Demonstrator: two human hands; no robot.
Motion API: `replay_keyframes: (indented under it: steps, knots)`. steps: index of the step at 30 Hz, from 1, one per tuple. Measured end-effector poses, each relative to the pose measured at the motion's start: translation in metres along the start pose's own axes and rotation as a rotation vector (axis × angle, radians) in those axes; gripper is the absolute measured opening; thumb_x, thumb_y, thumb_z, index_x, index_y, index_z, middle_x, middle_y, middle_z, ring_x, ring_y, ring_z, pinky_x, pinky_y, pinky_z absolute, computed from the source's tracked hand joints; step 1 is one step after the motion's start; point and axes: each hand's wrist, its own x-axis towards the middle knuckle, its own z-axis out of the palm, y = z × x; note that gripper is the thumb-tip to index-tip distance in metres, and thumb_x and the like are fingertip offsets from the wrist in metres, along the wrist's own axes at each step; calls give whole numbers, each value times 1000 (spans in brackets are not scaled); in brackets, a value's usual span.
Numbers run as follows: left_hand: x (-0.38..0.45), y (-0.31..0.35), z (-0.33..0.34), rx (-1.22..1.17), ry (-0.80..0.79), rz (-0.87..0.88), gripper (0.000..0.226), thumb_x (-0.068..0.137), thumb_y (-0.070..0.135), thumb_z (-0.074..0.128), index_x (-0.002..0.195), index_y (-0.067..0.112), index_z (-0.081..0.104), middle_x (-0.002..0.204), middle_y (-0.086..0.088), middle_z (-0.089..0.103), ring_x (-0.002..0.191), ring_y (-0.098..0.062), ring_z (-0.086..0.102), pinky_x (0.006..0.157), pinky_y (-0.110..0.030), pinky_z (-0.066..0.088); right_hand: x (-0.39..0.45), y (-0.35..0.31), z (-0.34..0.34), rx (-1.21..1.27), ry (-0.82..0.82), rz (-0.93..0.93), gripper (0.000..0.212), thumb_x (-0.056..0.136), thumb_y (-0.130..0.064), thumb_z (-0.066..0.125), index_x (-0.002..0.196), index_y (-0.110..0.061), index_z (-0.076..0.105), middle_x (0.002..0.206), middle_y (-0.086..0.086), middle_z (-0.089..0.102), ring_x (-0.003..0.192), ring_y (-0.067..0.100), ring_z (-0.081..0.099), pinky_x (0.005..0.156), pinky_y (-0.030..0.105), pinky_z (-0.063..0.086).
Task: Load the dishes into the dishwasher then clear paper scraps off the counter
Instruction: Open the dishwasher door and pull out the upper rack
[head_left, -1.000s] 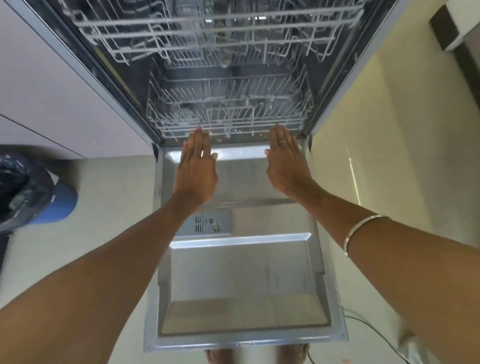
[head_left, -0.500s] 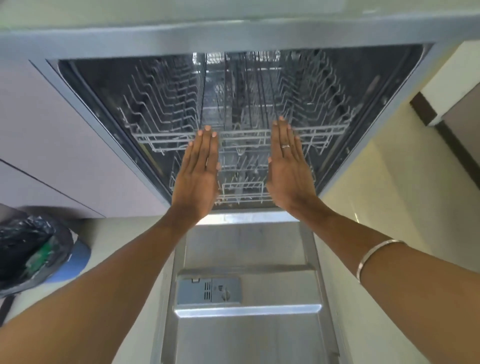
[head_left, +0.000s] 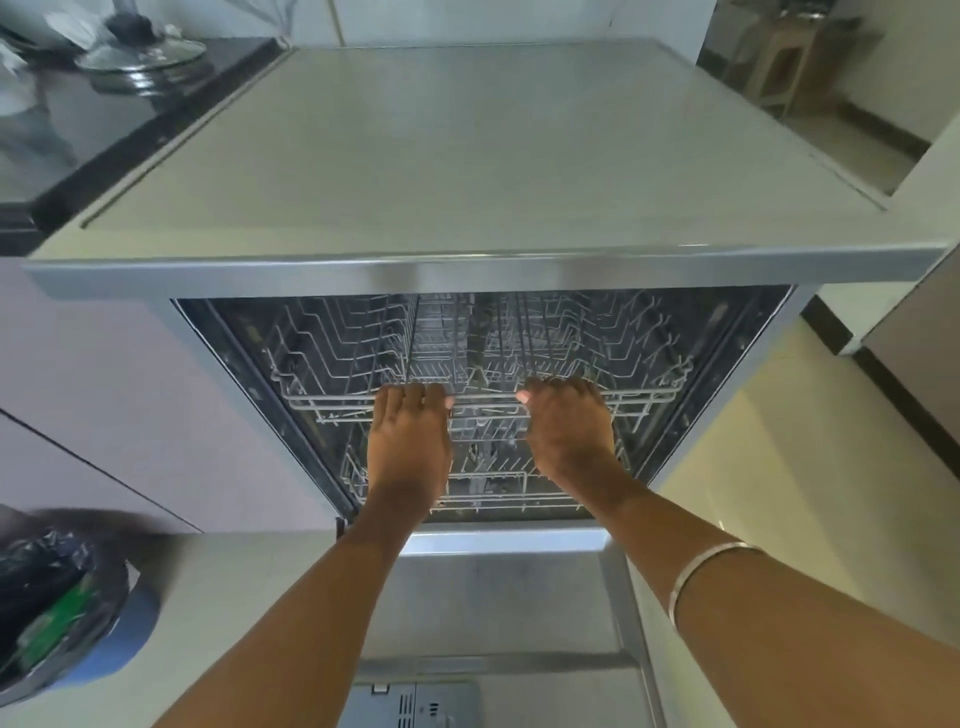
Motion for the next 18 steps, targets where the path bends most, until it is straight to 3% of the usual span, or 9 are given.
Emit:
replay_keyframes:
  steps: [5,12,15,18]
  knots:
    - [4,2,-7,3,-42,-9,27,87,14,65,113,17,65,100,-3,70,98,-24,63,102,-40,46,-2,0,-2,38,-15,27,35,93,-4,56,122,-23,61,93,4,69,88,17,62,94,32,52]
    - [-27,3,-11,-83,-45,-37,17,83,18,71,98,16,63,86,-1,70,85,-23,65,91,-37,48,-42,-1,4,75,77,-5,30,86,-6,63,115,-17,66,94,4,74,87,19,67,99,34,47]
    - [-44,3,-16,-95,9,-20,4,92,18,58,95,15,61,80,-1,68,79,-21,64,87,-36,47,-61,-4,2,70,96,-14,30,84,-5,62,110,-17,68,96,3,75,87,19,68,97,34,46]
    - [-61,-1,-24,-85,15,4,11,97,19,49,93,16,59,77,1,65,74,-20,62,86,-35,45,-80,-9,-1,67,82,-33,30,84,-7,61,112,-17,66,98,2,75,87,18,68,95,35,44]
